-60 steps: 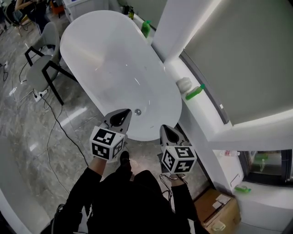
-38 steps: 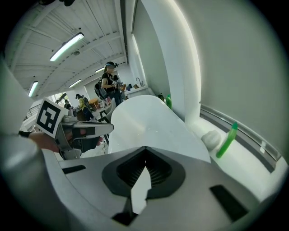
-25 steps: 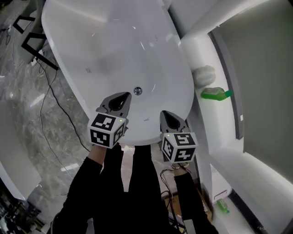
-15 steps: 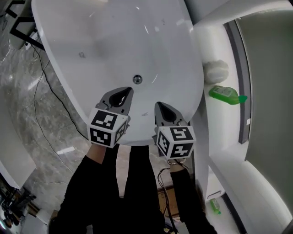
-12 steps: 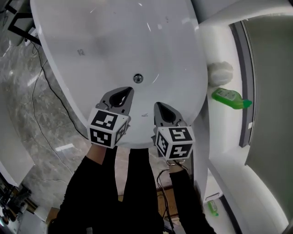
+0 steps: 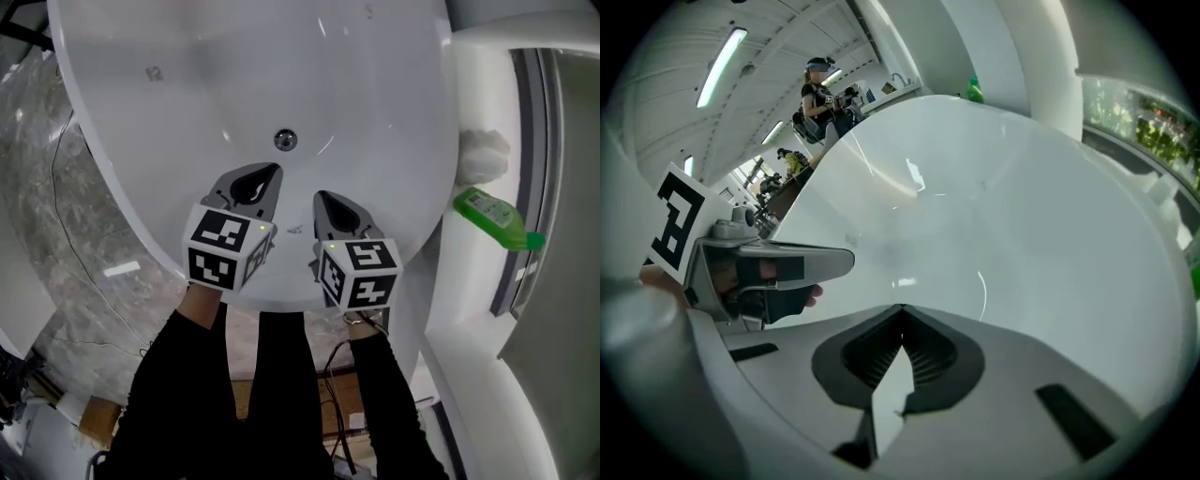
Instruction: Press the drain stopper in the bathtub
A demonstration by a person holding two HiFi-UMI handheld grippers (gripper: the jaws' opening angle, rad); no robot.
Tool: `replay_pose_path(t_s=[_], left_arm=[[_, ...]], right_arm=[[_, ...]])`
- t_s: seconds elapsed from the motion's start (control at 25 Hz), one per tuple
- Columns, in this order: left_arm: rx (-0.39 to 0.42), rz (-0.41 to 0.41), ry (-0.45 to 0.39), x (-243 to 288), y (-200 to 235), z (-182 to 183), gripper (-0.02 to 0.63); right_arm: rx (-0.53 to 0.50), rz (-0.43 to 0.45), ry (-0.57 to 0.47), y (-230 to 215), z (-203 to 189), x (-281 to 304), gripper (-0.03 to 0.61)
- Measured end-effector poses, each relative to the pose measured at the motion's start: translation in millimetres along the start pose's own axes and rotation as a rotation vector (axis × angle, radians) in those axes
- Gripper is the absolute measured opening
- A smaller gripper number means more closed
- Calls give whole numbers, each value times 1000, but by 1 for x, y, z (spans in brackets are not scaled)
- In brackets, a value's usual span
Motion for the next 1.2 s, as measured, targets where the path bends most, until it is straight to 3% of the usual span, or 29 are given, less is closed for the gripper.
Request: replay_pose_path(t_s=[0.6, 0.72, 1.2], left_arm=[[-11, 105, 79, 86, 34, -53, 6], [-43, 132, 105, 99, 44, -65, 6], [-50, 145, 130, 136, 50, -83, 6]], right_arm=[[-1, 5, 122, -48, -26, 78, 2], [-5, 4, 141, -60, -27, 92, 2], [7, 17, 196, -80, -31, 123, 2]])
Point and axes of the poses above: the fingertips, and each gripper's own axes: x forward along the fingers, y to its left, z out of its top, the point moved 1 cm from there along -x, backward along the fingers, and after that the axes turned 10 degrees about z, right-handed, at the moved point
